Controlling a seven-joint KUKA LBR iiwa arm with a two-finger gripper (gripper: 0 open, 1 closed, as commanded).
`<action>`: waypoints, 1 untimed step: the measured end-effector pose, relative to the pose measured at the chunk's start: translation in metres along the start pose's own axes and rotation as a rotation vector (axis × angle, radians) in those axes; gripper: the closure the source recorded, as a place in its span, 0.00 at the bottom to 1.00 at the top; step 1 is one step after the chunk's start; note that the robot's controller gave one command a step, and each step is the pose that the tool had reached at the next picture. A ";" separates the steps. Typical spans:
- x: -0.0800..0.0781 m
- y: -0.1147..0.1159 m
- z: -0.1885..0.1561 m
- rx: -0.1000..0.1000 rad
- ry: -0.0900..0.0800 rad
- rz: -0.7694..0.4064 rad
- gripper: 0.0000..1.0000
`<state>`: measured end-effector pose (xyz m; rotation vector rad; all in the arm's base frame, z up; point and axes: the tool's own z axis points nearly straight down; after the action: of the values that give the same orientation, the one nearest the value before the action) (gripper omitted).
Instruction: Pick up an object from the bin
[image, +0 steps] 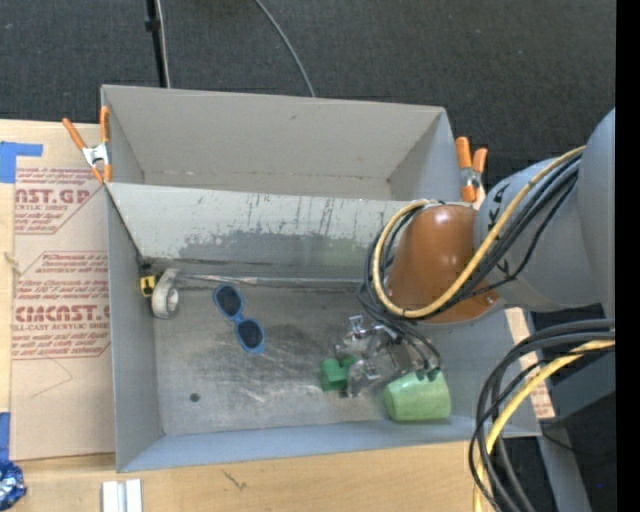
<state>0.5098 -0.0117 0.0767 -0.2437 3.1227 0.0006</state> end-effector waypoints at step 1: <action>-0.002 0.000 -0.059 0.001 0.003 0.000 1.00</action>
Offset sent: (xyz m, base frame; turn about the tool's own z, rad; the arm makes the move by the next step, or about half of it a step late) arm -0.0001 -0.0001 0.0557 0.0000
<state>0.5113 -0.0112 0.1355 -0.2445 3.1259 -0.0012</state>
